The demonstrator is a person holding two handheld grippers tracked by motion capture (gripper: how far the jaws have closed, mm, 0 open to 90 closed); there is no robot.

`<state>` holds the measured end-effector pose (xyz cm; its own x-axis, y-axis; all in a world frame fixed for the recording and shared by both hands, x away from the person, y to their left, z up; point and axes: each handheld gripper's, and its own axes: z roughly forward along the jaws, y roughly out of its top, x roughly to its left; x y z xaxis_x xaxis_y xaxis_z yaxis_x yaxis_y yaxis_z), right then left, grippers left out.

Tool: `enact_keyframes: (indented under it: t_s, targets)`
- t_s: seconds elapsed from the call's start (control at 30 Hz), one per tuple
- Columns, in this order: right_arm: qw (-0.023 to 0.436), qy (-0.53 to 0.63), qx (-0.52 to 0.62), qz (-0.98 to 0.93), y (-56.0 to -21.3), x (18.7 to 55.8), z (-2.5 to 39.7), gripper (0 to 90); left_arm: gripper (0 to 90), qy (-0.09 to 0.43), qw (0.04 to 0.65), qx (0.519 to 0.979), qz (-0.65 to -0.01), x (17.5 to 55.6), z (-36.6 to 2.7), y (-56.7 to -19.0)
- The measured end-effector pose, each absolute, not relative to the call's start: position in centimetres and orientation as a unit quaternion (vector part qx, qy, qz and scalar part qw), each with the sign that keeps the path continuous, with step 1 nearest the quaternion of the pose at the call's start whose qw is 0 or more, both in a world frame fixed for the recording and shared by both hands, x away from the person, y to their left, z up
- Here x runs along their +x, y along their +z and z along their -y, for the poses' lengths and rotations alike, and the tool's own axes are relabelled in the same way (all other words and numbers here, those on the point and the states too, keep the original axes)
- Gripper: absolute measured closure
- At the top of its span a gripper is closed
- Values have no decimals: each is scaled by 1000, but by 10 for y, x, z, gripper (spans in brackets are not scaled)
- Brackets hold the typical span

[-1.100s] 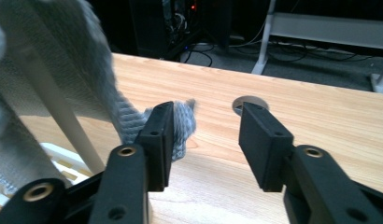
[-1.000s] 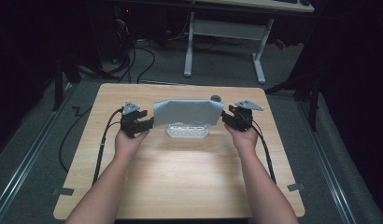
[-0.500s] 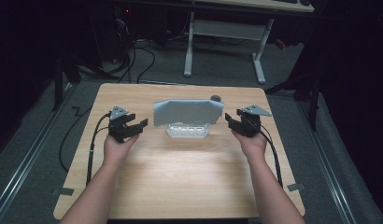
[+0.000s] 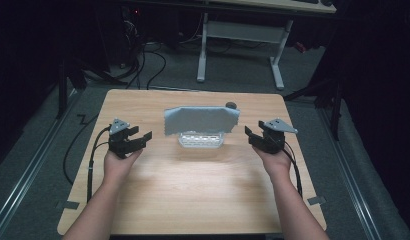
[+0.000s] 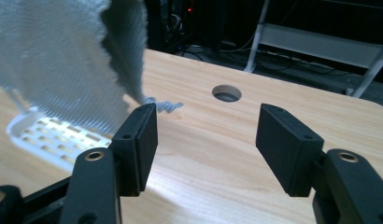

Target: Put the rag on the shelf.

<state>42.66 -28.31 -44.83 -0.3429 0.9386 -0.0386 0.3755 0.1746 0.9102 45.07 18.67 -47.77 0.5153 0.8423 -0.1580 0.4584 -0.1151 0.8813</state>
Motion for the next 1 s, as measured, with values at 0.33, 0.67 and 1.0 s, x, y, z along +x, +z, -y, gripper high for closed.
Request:
enact_keyframes:
  t_s: [0.33,0.67,1.0]
  targets:
    - [323,432,449,-712,-440,383,273,339,360,171,476,749,-428,404,-172,-475]
    - [296,419,441,-736,-454,331,260,281,344,119,469,784,-389,340,-142,-487]
    - [264,401,443,-757,-492,288,238,247,352,84,428,814,-384,291,-109,-526]
